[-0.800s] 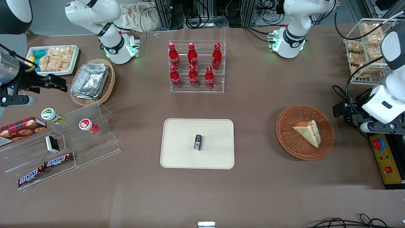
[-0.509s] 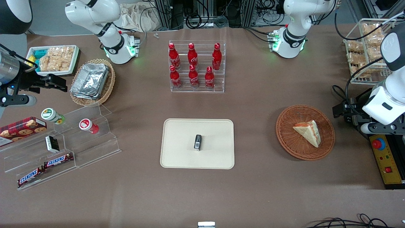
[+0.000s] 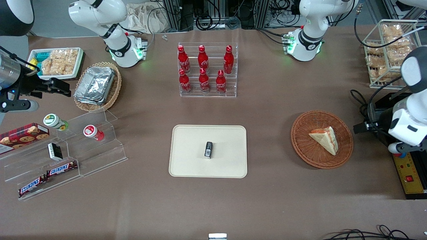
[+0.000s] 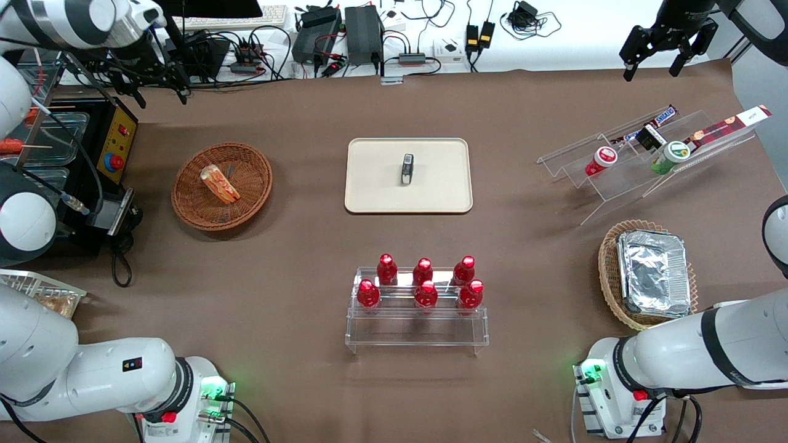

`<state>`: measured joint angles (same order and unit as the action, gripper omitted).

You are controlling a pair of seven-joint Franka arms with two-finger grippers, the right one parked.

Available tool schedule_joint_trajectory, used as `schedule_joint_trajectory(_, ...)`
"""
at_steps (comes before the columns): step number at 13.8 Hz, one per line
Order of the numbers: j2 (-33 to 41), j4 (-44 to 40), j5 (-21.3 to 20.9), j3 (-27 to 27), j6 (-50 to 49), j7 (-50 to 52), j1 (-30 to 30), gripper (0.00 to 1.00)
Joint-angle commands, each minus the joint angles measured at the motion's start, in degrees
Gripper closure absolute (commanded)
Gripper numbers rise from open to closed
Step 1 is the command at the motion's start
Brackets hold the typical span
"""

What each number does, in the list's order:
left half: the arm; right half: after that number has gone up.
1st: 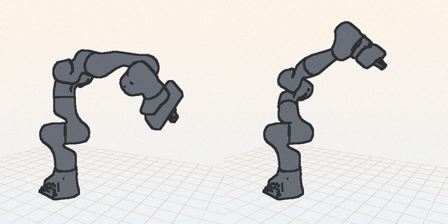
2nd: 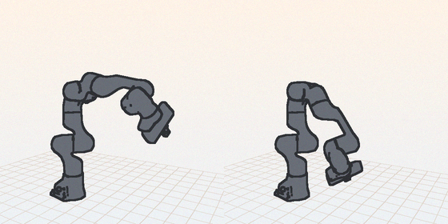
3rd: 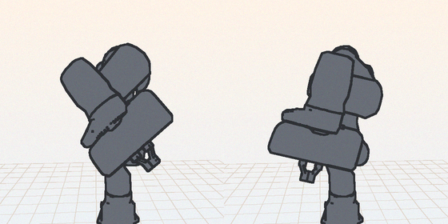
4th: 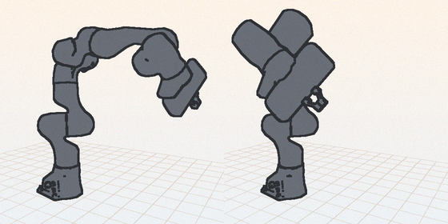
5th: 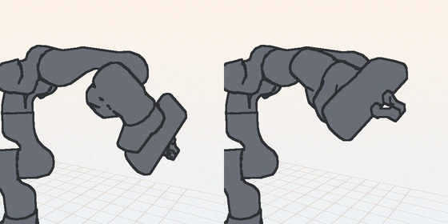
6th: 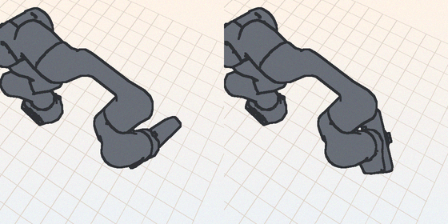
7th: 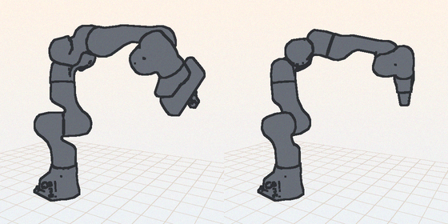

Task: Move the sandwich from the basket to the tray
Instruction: 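Lower the left gripper over the wrapped sandwich in the wicker basket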

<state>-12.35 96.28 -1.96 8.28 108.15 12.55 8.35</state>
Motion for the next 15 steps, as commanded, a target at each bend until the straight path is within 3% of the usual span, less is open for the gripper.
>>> schedule_joint_trajectory(1,1.5,7.6,-0.2,0.2,7.4,9.7,-0.3,0.0)
schedule_joint_trajectory(6,-0.2,14.7,-0.2,0.2,14.9,28.1,-0.3,0.0)
schedule_joint_trajectory(11,-2.4,20.7,-0.3,0.2,22.6,32.0,-0.8,0.0)
schedule_joint_trajectory(15,-4.4,21.5,-0.3,0.2,22.9,33.6,-0.7,0.0)
